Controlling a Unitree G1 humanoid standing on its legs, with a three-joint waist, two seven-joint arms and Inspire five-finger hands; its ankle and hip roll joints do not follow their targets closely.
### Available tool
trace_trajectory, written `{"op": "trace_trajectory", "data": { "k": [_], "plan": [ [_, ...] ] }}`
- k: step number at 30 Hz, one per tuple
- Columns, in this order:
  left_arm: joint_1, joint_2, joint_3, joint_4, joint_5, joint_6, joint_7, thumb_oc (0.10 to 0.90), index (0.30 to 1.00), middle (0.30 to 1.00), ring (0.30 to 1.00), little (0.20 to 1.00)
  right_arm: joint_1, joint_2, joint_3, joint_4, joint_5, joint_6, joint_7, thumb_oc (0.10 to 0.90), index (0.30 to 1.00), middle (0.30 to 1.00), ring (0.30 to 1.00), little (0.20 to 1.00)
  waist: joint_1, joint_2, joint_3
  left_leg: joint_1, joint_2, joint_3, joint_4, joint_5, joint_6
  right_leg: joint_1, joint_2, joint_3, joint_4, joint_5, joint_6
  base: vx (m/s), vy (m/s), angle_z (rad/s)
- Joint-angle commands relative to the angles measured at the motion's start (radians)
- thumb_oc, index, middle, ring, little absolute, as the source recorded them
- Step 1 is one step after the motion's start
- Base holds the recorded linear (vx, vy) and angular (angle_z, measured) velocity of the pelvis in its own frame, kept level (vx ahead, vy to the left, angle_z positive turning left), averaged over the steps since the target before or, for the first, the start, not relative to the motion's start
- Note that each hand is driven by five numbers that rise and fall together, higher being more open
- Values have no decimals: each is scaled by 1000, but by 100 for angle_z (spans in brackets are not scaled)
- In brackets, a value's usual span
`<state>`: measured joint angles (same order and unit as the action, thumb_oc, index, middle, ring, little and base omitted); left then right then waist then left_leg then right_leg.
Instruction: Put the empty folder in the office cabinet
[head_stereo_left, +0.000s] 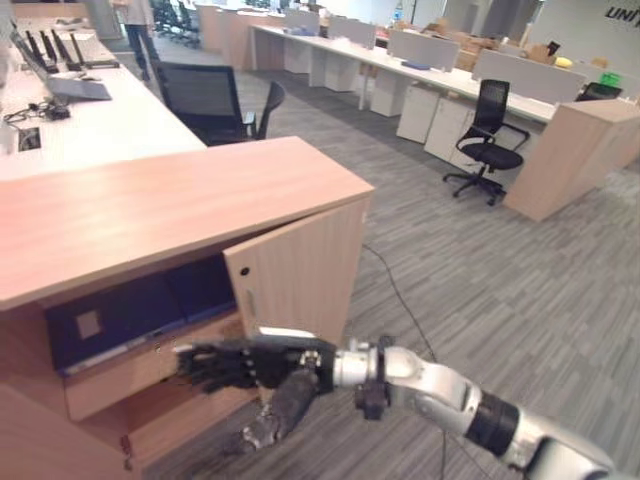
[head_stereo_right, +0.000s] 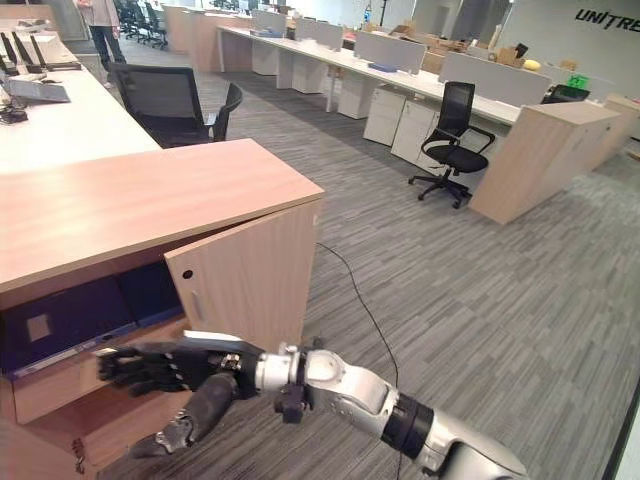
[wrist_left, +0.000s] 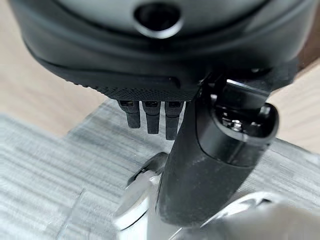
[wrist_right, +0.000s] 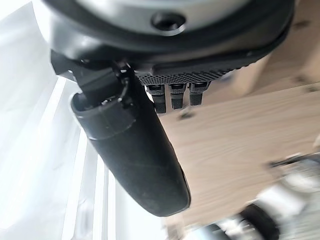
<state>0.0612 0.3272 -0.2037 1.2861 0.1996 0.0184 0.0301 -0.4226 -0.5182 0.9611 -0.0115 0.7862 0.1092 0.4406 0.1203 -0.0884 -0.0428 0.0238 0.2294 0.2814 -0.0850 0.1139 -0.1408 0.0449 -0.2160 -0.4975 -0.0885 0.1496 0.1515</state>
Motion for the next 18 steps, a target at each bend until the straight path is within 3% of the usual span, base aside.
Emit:
{"op": "trace_trajectory", "data": {
  "k": [1, 4, 5, 6, 7, 8, 10, 11, 12, 13, 14, 15, 16, 17, 18],
  "plan": [
    [-116, -6, 1, 39, -45, -39, -21, 800, 900, 900, 900, 900, -42, -56, -53, -29, -76, -46, 43, 800, 900, 900, 900, 900, 22, -14, 88, 44, 48, -37, 14, -49, -44, -2, 79, 27, 20, -127, -27, -21, -144, 22],
    [-111, -1, 30, 25, -85, -39, -23, 800, 900, 900, 900, 900, 49, -90, -95, 144, -246, -58, 13, 800, 900, 900, 900, 900, 58, -10, 143, -16, 77, -78, 30, 0, -58, -17, 98, -16, 18, -138, -36, -101, -141, 23],
    [-111, 0, 29, 25, -86, -39, -23, 800, 900, 900, 900, 900, 50, -88, -96, 148, -248, -60, 14, 800, 900, 900, 900, 900, 56, -10, 141, -19, 78, -82, 31, 0, -59, -18, 99, -19, 18, -139, -37, -228, -127, 36],
    [-125, -8, 28, 15, -126, -43, -13, 800, 900, 900, 900, 900, 98, -61, -117, 258, -271, -60, -5, 800, 900, 900, 900, 900, 91, -8, 181, -102, 89, -139, 51, 71, -81, -34, 105, -62, 14, -149, -39, -223, -82, 45],
    [-136, -15, 22, 15, -143, -47, -11, 800, 900, 900, 900, 900, 125, -30, -140, 355, -275, -67, -29, 800, 900, 900, 900, 900, 104, -11, 192, -144, 86, -173, 55, 105, -89, -44, 102, -89, 14, -147, -38, -262, -121, 71],
    [-142, -25, 14, 17, -150, -47, -9, 800, 900, 900, 900, 900, 146, 7, -147, 448, -305, -61, -45, 800, 900, 900, 900, 900, 126, -16, 199, -158, 76, -192, 51, 106, -88, -49, 95, -119, 15, -144, -40, -42, -143, 71],
    [-145, -28, 9, 18, -155, -47, -3, 800, 900, 900, 900, 900, 169, 36, -160, 516, -336, -63, -62, 800, 900, 900, 900, 900, 131, -26, 194, -150, 70, -199, 46, 72, -87, -41, 99, -131, 11, -165, -35, 18, -135, 87],
    [-147, -30, 10, 19, -163, -44, 1, 800, 900, 900, 900, 900, 191, 53, -167, 578, -365, -58, -79, 800, 900, 900, 900, 900, 134, -30, 193, -147, 60, -184, 65, 49, -71, -43, 96, -158, 12, -164, -40, -148, -83, 95],
    [-148, -32, 18, 20, -177, -40, 9, 800, 900, 900, 900, 900, 226, 74, -186, 650, -389, -41, -94, 800, 900, 900, 900, 900, 122, -30, 188, -130, 35, -115, 109, -17, -43, -54, 86, -195, 14, -163, -53, -150, -75, 98],
    [-147, -31, 17, 20, -177, -40, 9, 800, 900, 900, 900, 900, 227, 77, -186, 654, -391, -44, -94, 800, 900, 900, 900, 900, 122, -31, 187, -133, 35, -115, 116, -23, -41, -53, 84, -195, 15, -164, -52, -164, -39, 150],
    [-146, -29, 22, 26, -180, -37, 12, 800, 900, 900, 900, 900, 240, 99, -209, 723, -397, -43, -115, 800, 900, 900, 900, 900, 111, -28, 181, -118, 20, -65, 139, -65, -26, -60, 79, -213, 18, -163, -61, -137, -9, 225],
    [-136, -36, 23, 45, -166, -31, 14, 800, 900, 900, 900, 900, 280, 144, -285, 827, -409, -34, -147, 800, 900, 900, 900, 900, 82, -15, 165, -70, 1, 31, 155, -113, -6, -65, 64, -262, 23, -167, -79, -137, -10, 186],
    [-135, -36, 21, 45, -165, -31, 15, 800, 900, 900, 900, 900, 281, 148, -287, 832, -411, -37, -148, 800, 900, 900, 900, 900, 82, -15, 164, -68, 0, 30, 154, -115, -5, -63, 63, -264, 23, -168, -78, -167, 54, 133],
    [-97, -39, 32, 65, -148, -31, 4, 800, 900, 900, 900, 900, 315, 181, -409, 943, -375, -28, -193, 800, 900, 900, 900, 900, 63, 11, 146, -24, -18, 97, 139, -133, 0, -56, 38, -338, 31, -165, -91, -75, 128, 73],
    [-106, -60, 21, 65, -147, -19, 15, 800, 900, 900, 900, 900, 331, 211, -443, 1002, -371, -25, -200, 800, 900, 900, 900, 900, 42, 28, 128, -7, -21, 115, 119, -123, 1, -50, 25, -368, 40, -162, -93, -57, 193, 140]
  ]
}}
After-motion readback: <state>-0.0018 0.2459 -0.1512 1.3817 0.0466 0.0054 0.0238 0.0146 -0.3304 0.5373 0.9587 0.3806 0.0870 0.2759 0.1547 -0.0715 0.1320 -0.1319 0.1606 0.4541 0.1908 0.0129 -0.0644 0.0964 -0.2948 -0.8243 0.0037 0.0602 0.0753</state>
